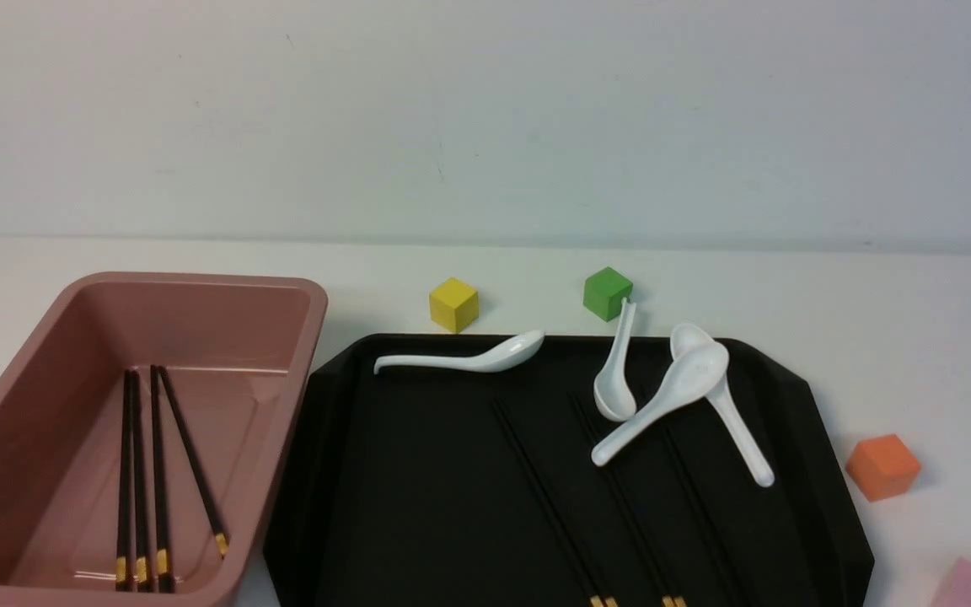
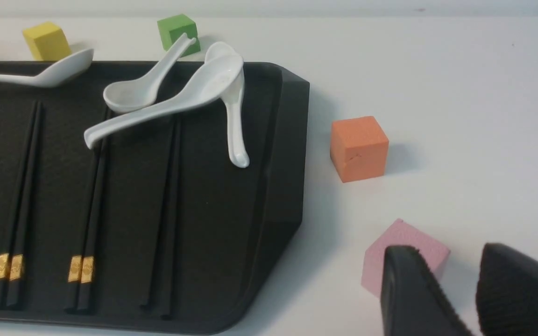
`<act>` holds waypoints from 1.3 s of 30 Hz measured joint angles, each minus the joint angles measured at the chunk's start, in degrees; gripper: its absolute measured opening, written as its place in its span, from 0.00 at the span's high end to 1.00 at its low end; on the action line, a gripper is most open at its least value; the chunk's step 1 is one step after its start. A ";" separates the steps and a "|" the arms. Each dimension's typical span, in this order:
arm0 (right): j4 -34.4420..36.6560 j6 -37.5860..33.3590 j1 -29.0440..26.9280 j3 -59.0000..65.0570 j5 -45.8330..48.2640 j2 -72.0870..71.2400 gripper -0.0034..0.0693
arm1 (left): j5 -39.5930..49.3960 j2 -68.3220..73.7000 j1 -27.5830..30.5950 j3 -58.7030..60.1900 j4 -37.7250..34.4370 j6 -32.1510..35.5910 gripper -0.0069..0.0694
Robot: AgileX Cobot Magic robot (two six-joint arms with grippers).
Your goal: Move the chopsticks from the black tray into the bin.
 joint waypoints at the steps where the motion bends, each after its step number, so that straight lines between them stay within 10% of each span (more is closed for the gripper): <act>1: 0.00 0.00 0.00 0.00 0.00 0.00 0.62 | 0.06 0.00 0.00 0.06 0.14 0.00 0.91; 39: 0.00 0.00 0.00 0.00 0.00 0.00 0.62 | 0.41 0.00 0.06 0.11 0.19 -0.16 0.87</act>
